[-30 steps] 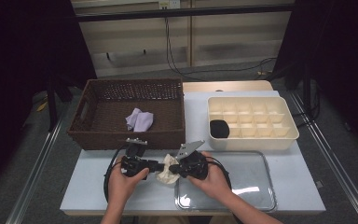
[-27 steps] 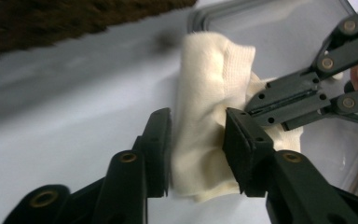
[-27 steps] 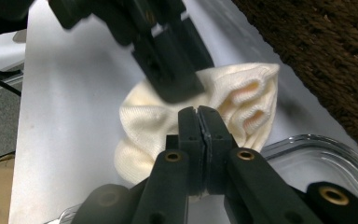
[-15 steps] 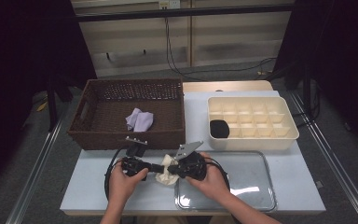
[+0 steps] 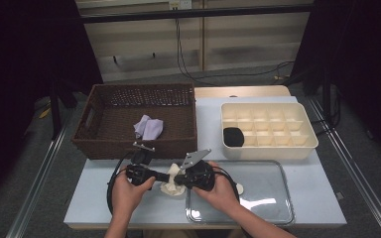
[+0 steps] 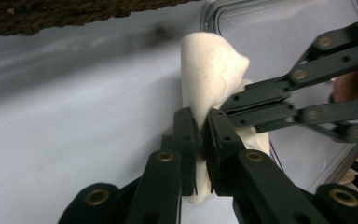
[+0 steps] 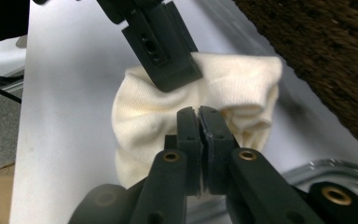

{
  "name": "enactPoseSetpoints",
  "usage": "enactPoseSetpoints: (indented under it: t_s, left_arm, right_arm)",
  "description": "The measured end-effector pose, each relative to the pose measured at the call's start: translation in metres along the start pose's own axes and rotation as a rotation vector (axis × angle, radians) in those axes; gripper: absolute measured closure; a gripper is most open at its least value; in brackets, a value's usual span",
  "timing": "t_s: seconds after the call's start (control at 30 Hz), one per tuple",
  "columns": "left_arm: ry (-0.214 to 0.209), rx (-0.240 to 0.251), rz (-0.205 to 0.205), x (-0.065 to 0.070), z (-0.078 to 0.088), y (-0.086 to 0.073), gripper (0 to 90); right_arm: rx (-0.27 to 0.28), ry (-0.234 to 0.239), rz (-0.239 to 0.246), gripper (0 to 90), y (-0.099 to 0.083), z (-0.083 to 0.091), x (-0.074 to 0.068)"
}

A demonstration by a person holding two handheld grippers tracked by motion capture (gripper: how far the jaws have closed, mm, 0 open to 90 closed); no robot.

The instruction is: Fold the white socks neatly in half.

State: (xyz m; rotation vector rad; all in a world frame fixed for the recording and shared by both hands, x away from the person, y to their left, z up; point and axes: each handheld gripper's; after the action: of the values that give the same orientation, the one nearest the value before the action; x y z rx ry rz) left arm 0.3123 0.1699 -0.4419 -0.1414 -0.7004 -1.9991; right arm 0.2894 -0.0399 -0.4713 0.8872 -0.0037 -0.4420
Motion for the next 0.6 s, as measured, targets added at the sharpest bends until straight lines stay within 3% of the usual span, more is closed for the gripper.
enactPoseSetpoints:
  t_s: [0.07, 0.27, 0.33, 0.4, 0.43, 0.53, 0.6]
  left_arm:
    - [0.019, 0.013, 0.008, 0.001, -0.001, 0.0, 83.5]
    - [0.024, 0.013, -0.001, 0.002, 0.0, 0.0, 83.5]
    - [0.021, 0.009, -0.012, 0.001, 0.0, 0.0, 83.5]
    - [0.002, 0.028, 0.013, 0.002, -0.001, 0.0, 83.3]
    - [-0.006, 0.015, 0.0, 0.0, 0.0, 0.0, 82.8]
    - [-0.005, 0.042, 0.022, -0.002, 0.005, -0.003, 78.8]
    - [-0.01, 0.06, 0.035, -0.004, 0.009, -0.006, 75.0]
  right_arm:
    - [0.008, -0.007, 0.003, 83.4, 0.001, 0.005, 0.0]
    - [0.02, -0.007, 0.009, 83.2, 0.001, 0.01, -0.006]
    - [0.013, -0.009, 0.015, 84.6, 0.001, 0.009, -0.007]
    - [-0.034, -0.038, 0.046, 89.1, -0.001, 0.004, -0.01]
    - [-0.034, -0.047, 0.052, 89.3, -0.003, 0.002, -0.011]
    - [-0.04, -0.04, 0.003, 89.5, -0.001, 0.002, -0.008]
    - [-0.041, -0.048, 0.004, 89.6, -0.001, 0.001, -0.008]
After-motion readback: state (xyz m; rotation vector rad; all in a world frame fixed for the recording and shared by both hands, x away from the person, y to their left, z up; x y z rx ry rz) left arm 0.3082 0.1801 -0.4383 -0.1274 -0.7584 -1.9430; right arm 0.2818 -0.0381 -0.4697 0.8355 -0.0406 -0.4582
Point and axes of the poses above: each handheld gripper's, and its own axes: z roughly backward along the jaws, y roughly out of its top, x roughly to its right, and after that the axes turned 5 degrees about y, right-handed
